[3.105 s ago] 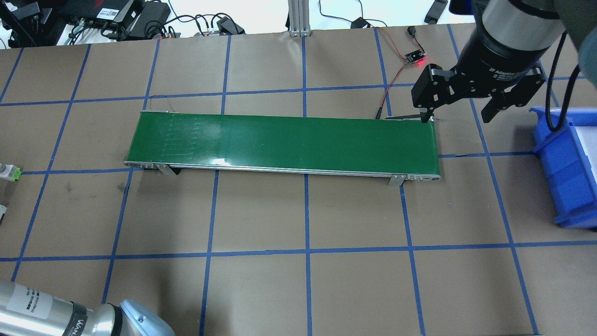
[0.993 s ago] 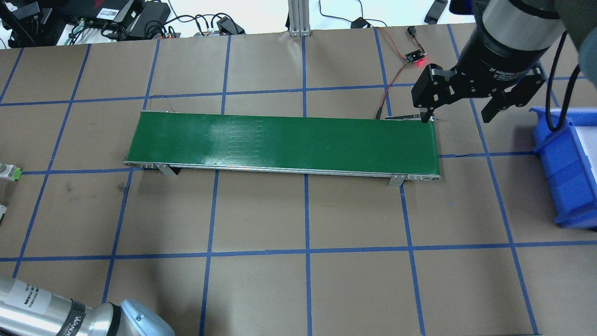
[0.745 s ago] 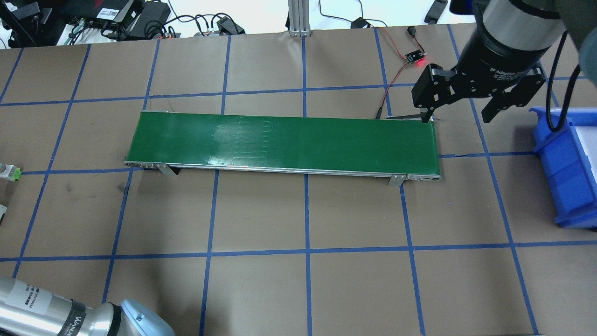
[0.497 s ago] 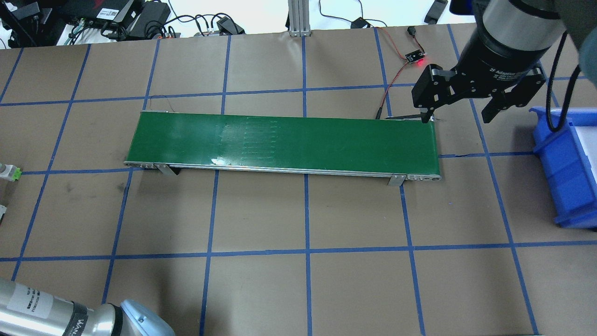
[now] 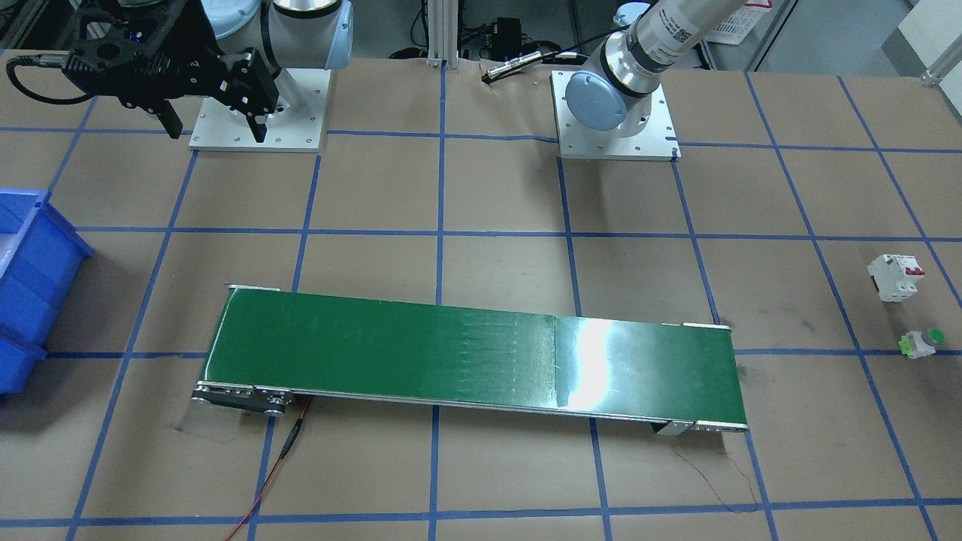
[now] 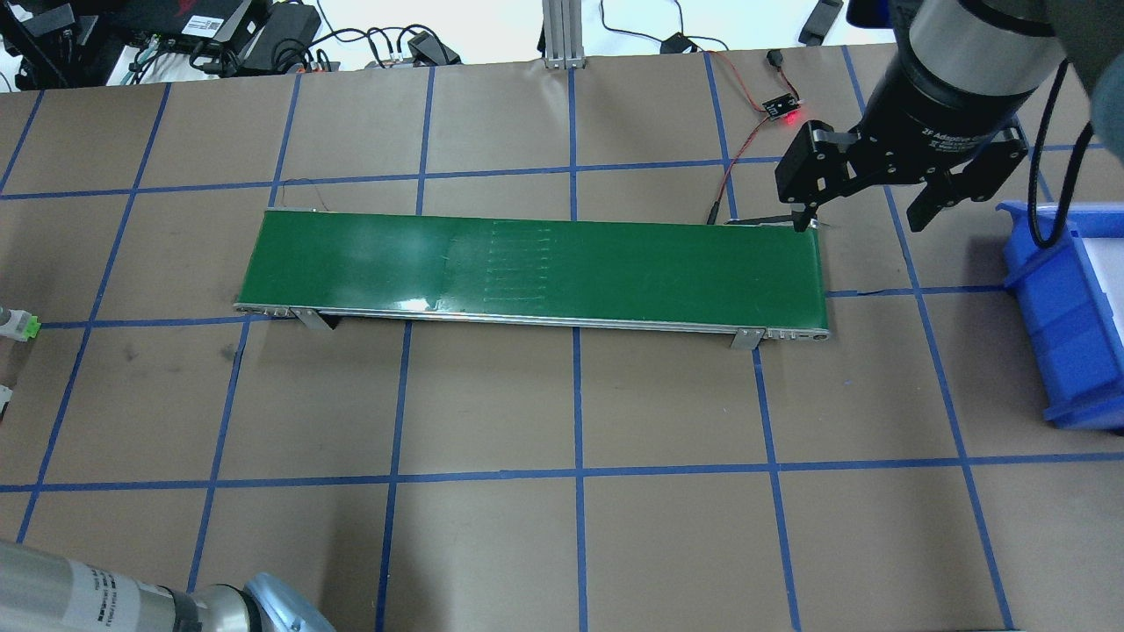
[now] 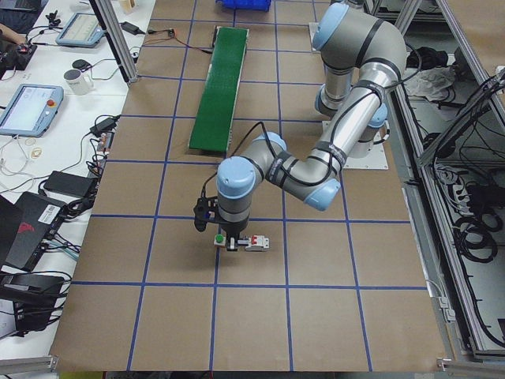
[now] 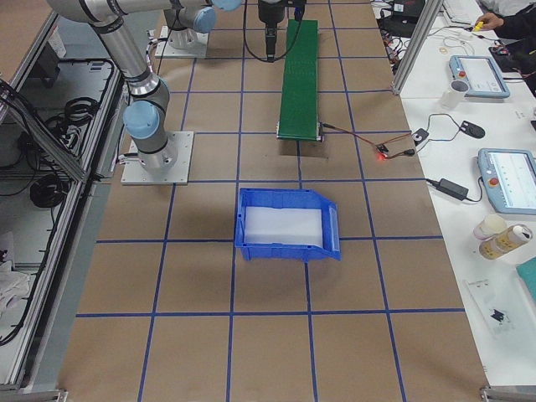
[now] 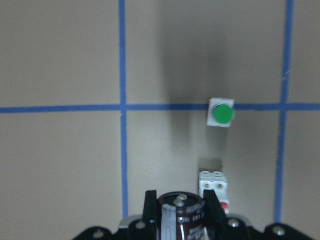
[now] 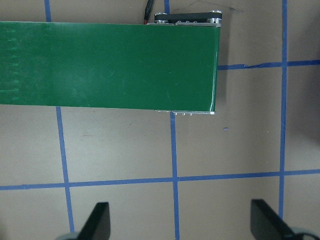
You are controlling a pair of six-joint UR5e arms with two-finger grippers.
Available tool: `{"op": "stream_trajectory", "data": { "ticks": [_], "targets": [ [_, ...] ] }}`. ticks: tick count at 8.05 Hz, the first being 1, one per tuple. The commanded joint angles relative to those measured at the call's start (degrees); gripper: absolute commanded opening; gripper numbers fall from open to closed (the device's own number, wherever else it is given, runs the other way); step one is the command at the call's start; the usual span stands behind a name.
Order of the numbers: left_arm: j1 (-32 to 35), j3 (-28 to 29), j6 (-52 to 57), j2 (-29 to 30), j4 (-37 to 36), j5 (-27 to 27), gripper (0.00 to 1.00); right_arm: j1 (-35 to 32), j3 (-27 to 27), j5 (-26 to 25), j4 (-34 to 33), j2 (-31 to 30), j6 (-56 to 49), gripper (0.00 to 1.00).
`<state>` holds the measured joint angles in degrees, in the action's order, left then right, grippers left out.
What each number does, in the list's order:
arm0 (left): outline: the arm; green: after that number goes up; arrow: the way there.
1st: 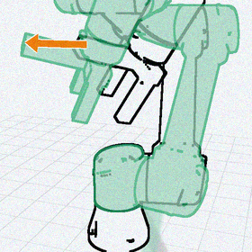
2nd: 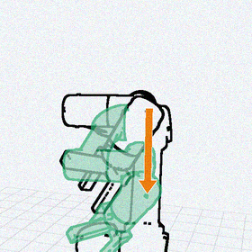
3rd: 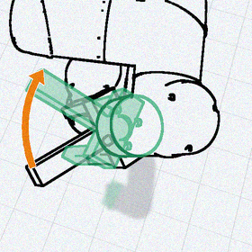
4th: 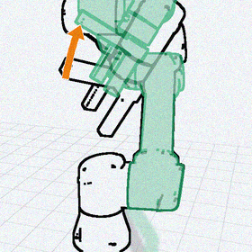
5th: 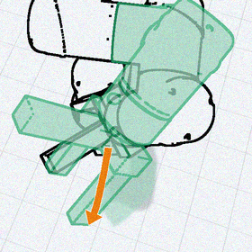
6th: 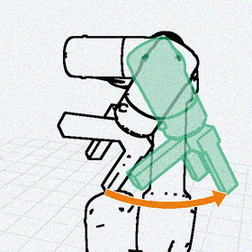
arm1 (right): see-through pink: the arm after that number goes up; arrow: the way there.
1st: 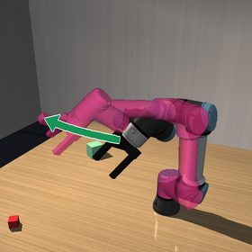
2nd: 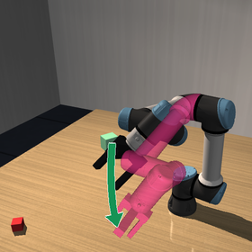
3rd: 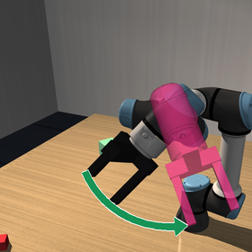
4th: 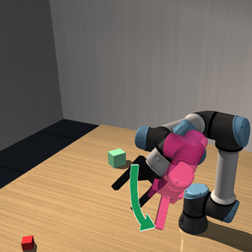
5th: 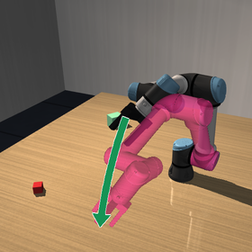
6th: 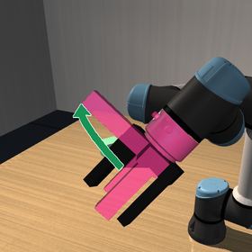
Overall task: Move capacitor from left to right
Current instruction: 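Lift the capacitor and carry it over the conveyor's near end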
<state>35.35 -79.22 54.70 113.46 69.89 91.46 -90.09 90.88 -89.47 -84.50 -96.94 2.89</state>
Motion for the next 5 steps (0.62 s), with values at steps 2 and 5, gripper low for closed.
{"op": "stream_trajectory", "data": {
  "ticks": [2, 5],
  "targets": [
    [22.3, 0.2, -25.8, -8.3, 11.0, 4.2, 0.00, 0.0, 0.0, 0.0, 0.0, 0.0, 0.0, 1.00],
    [37.3, -1.1, -40.3, -6.9, 10.9, 4.1, 0.00, 0.0, 0.0, 0.0, 0.0, 0.0, 0.0, 1.00]
  ]
}}
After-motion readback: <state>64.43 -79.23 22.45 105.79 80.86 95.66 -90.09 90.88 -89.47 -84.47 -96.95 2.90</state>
